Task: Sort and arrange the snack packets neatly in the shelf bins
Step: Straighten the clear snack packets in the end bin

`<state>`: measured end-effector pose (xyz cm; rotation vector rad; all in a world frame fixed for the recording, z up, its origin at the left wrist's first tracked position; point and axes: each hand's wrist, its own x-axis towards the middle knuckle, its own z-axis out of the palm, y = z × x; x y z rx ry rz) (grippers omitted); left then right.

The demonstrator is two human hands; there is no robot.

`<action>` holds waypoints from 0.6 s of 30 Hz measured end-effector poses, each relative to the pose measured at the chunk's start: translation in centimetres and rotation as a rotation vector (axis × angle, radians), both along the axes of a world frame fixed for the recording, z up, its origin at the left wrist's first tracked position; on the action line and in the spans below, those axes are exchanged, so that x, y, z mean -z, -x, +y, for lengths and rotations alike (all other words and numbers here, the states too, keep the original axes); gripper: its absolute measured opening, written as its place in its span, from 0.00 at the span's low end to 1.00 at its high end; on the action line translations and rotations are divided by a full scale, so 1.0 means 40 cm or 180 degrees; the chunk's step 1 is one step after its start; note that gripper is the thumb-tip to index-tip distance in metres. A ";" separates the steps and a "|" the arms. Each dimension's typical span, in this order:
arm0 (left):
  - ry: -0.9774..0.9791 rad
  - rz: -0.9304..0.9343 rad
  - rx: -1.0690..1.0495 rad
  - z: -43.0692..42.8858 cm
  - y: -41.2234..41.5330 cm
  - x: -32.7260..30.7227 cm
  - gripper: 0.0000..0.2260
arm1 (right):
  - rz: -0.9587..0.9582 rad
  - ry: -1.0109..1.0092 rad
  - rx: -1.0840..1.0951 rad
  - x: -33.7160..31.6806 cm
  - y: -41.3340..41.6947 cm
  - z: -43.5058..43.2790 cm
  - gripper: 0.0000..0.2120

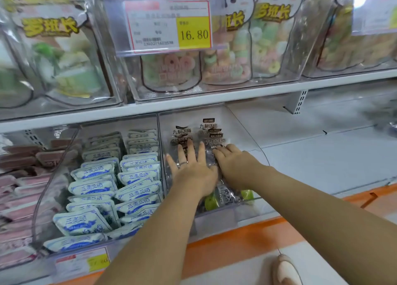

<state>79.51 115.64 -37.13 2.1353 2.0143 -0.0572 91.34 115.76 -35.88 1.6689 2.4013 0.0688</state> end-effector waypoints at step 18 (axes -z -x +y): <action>0.0226 0.0292 0.0241 0.010 0.030 -0.038 0.26 | 0.0703 -0.0456 -0.0112 -0.006 -0.016 -0.002 0.33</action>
